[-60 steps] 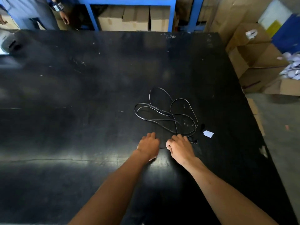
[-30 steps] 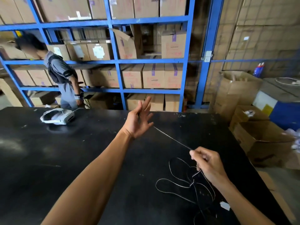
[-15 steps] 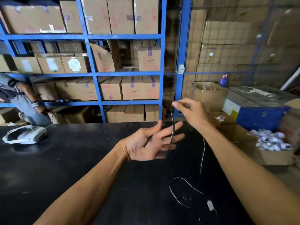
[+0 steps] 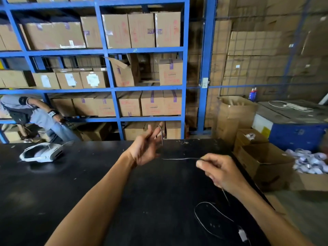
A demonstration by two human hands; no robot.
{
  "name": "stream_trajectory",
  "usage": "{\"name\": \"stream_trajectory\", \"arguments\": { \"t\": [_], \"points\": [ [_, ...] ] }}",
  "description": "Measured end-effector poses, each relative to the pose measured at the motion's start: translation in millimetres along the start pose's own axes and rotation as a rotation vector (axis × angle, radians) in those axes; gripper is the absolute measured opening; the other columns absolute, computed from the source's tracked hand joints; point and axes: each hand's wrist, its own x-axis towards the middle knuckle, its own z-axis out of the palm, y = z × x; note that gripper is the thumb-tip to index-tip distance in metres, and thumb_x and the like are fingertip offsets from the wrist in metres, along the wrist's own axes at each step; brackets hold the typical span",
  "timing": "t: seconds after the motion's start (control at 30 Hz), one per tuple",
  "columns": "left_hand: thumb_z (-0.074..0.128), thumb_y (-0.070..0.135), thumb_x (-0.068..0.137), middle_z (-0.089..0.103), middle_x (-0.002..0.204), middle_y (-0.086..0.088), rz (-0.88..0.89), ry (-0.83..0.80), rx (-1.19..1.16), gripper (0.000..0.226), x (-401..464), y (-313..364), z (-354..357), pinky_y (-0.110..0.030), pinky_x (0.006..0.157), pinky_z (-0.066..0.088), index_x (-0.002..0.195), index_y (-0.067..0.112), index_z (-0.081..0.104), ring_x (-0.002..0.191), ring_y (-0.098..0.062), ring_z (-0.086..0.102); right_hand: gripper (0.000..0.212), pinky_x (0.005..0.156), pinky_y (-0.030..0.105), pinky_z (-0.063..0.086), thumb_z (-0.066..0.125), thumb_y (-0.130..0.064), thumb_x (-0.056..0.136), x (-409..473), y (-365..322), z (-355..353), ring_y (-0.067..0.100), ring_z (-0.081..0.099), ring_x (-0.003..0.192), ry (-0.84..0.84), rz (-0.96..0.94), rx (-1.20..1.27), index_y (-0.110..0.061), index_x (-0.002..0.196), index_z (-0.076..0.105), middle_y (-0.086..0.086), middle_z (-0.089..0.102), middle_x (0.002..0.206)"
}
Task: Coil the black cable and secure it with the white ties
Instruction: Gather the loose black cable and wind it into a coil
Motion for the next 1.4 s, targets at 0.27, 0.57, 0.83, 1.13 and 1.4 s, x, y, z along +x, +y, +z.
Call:
{"name": "stream_trajectory", "arguments": {
  "t": [0.27, 0.57, 0.83, 1.13, 1.4],
  "points": [
    [0.040, 0.061, 0.101, 0.046, 0.146, 0.010, -0.342, -0.433, 0.164, 0.056, -9, -32, 49, -0.034, 0.099, 0.027, 0.152, 0.037, 0.044, 0.107, -0.017, 0.043, 0.004, 0.052, 0.002, 0.044, 0.073, -0.038, 0.093, 83, -80, -52, -0.018, 0.064, 0.067, 0.283, -0.171, -0.376, -0.034, 0.092, 0.075, -0.029, 0.070, 0.071],
    [0.020, 0.058, 0.103, 0.010, 0.170, -0.014, 0.111, -0.547, -0.124, 0.056, -9, 38, 77, -0.070, 0.117, -0.012, 0.157, 0.045, 0.024, 0.153, -0.050, -0.003, 0.027, 0.042, 0.029, 0.040, 0.058, -0.046, 0.101, 69, 17, 9, 0.005, 0.048, 0.044, 0.063, 0.128, -0.218, -0.038, 0.084, 0.077, -0.002, 0.061, 0.062],
    [0.033, 0.063, 0.097, 0.043, 0.152, -0.002, 0.100, -0.062, -0.014, 0.048, -4, 41, 7, -0.054, 0.109, 0.025, 0.132, 0.048, 0.062, 0.122, -0.025, 0.039, 0.048, 0.037, 0.024, 0.033, 0.063, -0.063, 0.083, -7, -19, -1, 0.010, 0.040, 0.037, 0.045, 0.095, -0.080, -0.017, 0.071, 0.071, -0.005, 0.047, 0.049],
    [0.046, 0.060, 0.100, 0.057, 0.139, 0.003, -0.299, -0.323, 0.186, 0.055, 1, -28, 42, -0.033, 0.101, 0.034, 0.146, 0.031, 0.054, 0.110, -0.013, 0.053, 0.022, 0.046, 0.028, 0.037, 0.062, -0.039, 0.100, 83, -108, -60, 0.004, 0.043, 0.037, 0.285, -0.065, -0.281, -0.024, 0.088, 0.075, -0.011, 0.063, 0.054],
    [0.019, 0.058, 0.104, 0.007, 0.171, -0.013, -0.138, -0.688, -0.083, 0.059, -14, 6, 71, -0.066, 0.120, -0.006, 0.160, 0.038, 0.022, 0.153, -0.050, -0.003, 0.014, 0.051, 0.033, 0.047, 0.065, -0.034, 0.099, 104, -17, -27, 0.011, 0.055, 0.056, 0.137, 0.102, -0.238, -0.029, 0.090, 0.073, -0.002, 0.068, 0.080]
  ]
}}
